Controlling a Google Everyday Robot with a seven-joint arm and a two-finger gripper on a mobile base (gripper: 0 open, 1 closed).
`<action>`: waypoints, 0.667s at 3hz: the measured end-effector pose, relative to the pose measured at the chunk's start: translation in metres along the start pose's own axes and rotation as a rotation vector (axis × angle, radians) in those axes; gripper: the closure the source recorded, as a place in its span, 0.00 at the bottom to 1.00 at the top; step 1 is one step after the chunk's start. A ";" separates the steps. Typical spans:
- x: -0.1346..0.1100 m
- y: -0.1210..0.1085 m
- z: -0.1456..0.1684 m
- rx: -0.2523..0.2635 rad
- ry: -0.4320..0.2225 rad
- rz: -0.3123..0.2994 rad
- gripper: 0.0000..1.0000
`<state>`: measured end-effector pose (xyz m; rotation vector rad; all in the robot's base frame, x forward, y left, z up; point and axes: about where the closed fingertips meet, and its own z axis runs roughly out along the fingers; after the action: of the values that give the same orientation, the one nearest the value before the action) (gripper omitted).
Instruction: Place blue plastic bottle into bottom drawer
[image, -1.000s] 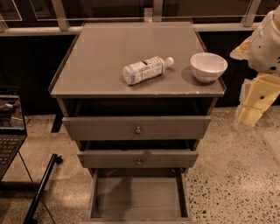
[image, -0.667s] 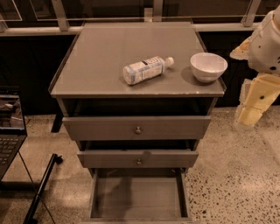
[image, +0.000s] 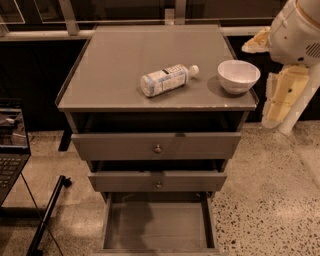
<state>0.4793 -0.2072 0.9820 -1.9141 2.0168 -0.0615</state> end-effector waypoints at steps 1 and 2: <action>-0.014 -0.042 0.015 -0.035 -0.082 -0.181 0.00; -0.033 -0.086 0.036 -0.038 -0.148 -0.321 0.00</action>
Offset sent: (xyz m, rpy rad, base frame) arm 0.1411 0.0476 -0.0068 0.0695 -0.0304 0.5416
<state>0.5728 -0.1743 0.9790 -2.1802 1.6137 0.0367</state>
